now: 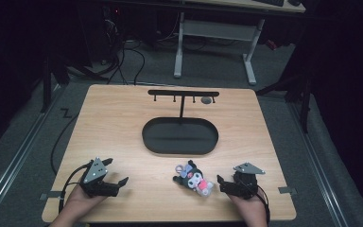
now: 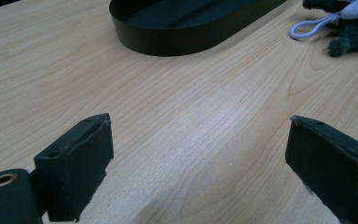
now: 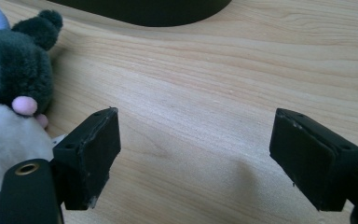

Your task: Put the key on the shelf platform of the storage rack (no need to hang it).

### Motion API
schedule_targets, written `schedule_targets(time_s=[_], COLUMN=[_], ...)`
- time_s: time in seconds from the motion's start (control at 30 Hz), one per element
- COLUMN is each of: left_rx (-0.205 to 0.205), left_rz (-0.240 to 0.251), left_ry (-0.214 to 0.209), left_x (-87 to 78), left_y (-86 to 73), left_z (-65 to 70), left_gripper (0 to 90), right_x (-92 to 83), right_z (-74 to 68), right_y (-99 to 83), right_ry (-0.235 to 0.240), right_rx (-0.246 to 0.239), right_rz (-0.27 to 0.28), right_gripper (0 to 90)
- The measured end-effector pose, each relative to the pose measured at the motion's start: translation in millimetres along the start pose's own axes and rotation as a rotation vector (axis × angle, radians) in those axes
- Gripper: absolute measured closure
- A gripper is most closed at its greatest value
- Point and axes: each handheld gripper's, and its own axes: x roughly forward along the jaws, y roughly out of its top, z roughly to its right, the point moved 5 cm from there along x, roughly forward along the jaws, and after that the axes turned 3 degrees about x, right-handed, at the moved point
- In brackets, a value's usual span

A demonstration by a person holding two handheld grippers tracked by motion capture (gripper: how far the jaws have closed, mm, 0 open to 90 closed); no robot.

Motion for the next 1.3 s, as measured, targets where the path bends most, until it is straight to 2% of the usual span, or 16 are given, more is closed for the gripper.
schedule_targets(time_s=[0.13,0.23,0.3,0.37,0.47,0.7,0.83,0.93,1.3], left_rx=[-0.001,-0.001,0.0,0.0,0.0,0.0,0.005,0.002,0.003], left_rz=[0.006,0.001,-0.002,-0.003,-0.006,-0.006,-0.004,-0.003,-0.001], left_ry=[-0.002,-0.005,-0.007,-0.008,-0.009,-0.008,-0.006,-0.005,-0.01], left_x=[1.8,4.6,4.8,4.9,4.9,3.5,1.9,1.0,0.9], left_y=[1.5,2.4,2.4,2.3,2.0,0.9,0.2,-0.1,-0.5], left_z=[-0.3,-0.4,-0.2,-0.2,-0.2,0.7,0.9,1.0,1.2], left_gripper=[8.7,8.8,8.7,8.7,8.7,8.7,8.8,8.8,8.8], right_x=[0.2,1.0,1.2,1.4,2.3,1.1,-2.7,-3.5,1.9], right_z=[2.8,4.6,4.6,3.6,3.1,2.8,0.4,-0.9,-11.6], right_y=[3.5,4.4,4.1,3.8,4.5,10.6,17.4,19.8,19.1], right_ry=[-0.004,-0.028,-0.036,-0.032,-0.035,-0.027,-0.009,0.001,-0.007], right_rx=[-0.007,0.005,-0.006,-0.007,-0.034,-0.047,-0.088,-0.095,-0.159], right_rz=[-0.034,-0.055,-0.066,-0.076,-0.09,-0.126,-0.142,-0.166,-0.241], right_gripper=[15.2,15.2,15.2,15.2,15.2,15.1,14.6,14.6,14.6])
